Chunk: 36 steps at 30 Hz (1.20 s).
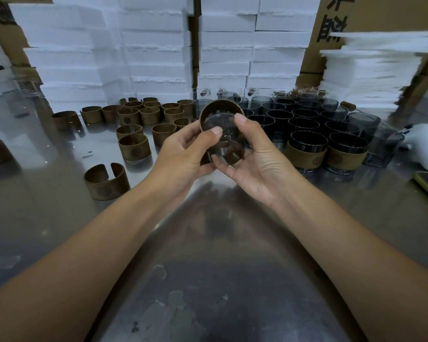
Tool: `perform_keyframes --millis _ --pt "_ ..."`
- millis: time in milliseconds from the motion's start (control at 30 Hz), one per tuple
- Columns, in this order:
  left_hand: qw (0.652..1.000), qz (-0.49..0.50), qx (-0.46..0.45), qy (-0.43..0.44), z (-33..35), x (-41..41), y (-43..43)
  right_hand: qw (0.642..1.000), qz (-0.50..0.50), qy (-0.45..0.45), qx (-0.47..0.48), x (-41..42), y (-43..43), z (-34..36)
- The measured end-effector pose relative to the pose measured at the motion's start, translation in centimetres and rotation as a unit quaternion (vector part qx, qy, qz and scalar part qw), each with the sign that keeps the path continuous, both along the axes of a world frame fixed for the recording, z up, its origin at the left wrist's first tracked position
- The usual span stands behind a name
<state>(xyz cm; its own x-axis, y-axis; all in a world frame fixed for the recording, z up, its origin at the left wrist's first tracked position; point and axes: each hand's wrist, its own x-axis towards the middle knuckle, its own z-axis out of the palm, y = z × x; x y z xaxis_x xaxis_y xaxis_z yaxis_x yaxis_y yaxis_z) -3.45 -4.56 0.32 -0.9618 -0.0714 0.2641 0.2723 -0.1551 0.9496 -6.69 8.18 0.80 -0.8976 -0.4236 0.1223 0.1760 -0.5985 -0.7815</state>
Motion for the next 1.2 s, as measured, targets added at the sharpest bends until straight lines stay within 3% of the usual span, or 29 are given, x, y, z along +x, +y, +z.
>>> perform_keyframes --millis 233,600,1200 --pt "0.997 -0.046 0.053 -0.014 -0.12 -0.02 -0.21 1.0 0.007 0.022 0.012 0.03 0.14 -0.19" --pt "0.995 -0.031 0.095 -0.016 -0.09 -0.02 -0.36 0.999 0.007 0.039 0.025 0.08 0.19 -0.39" --pt "0.994 -0.01 0.104 -0.007 0.35 -0.12 -0.28 1.0 -0.013 0.009 0.011 -0.18 0.0 -0.36"
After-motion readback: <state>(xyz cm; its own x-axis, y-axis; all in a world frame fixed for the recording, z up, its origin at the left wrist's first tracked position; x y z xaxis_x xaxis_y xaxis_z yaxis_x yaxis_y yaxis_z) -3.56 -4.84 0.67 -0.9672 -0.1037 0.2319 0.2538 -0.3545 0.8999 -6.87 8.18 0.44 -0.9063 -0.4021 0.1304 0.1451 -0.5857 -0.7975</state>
